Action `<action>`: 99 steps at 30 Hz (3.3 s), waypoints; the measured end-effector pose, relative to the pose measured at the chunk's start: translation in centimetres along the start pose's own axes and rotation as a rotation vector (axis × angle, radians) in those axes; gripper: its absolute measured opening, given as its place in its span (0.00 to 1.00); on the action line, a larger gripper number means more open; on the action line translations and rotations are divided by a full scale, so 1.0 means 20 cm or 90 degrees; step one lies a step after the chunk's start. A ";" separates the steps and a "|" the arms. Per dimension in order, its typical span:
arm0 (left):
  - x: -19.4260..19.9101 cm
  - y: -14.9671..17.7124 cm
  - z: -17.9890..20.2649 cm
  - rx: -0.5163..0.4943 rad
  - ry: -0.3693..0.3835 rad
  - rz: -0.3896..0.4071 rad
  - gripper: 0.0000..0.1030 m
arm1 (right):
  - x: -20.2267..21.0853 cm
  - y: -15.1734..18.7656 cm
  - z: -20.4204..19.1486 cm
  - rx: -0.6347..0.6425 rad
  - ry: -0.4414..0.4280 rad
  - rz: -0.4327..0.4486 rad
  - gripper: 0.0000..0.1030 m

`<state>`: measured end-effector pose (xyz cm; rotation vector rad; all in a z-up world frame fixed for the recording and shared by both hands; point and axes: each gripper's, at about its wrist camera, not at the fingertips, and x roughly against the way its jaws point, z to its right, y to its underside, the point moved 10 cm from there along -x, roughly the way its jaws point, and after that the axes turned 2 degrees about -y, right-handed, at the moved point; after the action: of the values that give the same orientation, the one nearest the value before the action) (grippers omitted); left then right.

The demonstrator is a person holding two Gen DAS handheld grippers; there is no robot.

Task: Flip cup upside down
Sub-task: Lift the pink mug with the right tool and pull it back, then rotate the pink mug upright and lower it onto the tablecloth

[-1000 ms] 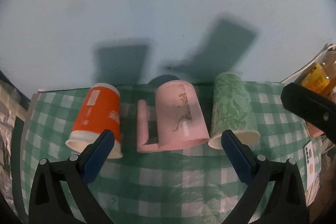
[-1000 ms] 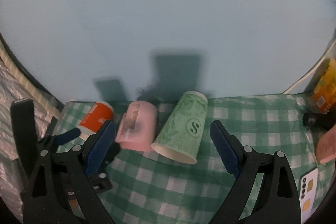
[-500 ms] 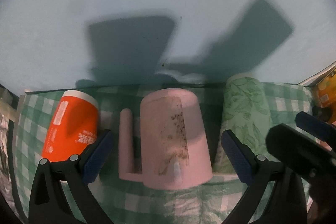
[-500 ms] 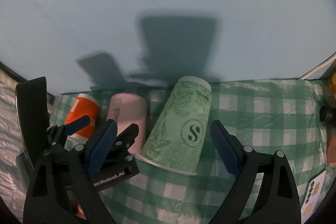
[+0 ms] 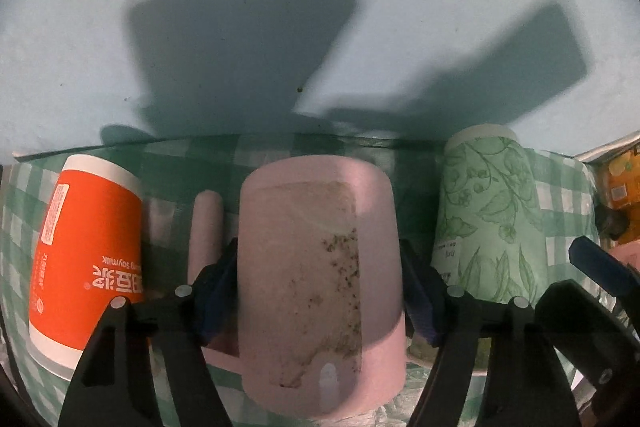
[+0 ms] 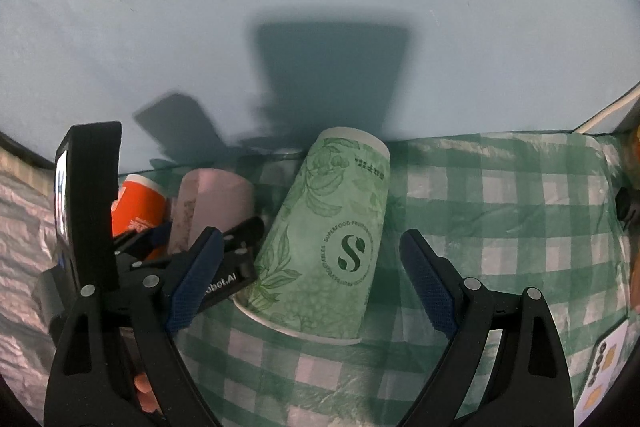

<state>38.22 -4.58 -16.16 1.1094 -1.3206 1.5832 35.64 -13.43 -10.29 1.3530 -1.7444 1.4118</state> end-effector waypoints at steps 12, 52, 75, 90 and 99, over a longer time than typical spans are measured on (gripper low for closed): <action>0.31 0.19 0.00 -0.062 0.042 0.062 0.72 | 0.21 0.03 -0.05 0.007 -0.043 0.047 0.88; 0.36 0.89 0.02 -0.113 0.108 0.023 0.79 | 0.25 0.78 -0.10 0.017 -0.157 -0.038 0.88; 0.43 0.88 -0.46 -0.023 0.121 0.066 0.85 | -0.01 0.82 -0.32 -0.015 -0.179 -0.118 0.88; 0.41 0.87 -0.50 -0.014 0.110 0.095 0.85 | -0.10 0.84 -0.32 -0.056 -0.207 -0.149 0.73; 0.51 0.91 -0.53 0.011 0.124 0.136 0.85 | 0.10 0.81 -0.39 0.056 -0.180 -0.025 0.71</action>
<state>16.45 3.33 -12.87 0.8220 -1.3302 1.8101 18.76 -7.54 -12.74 1.6933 -1.8356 1.3416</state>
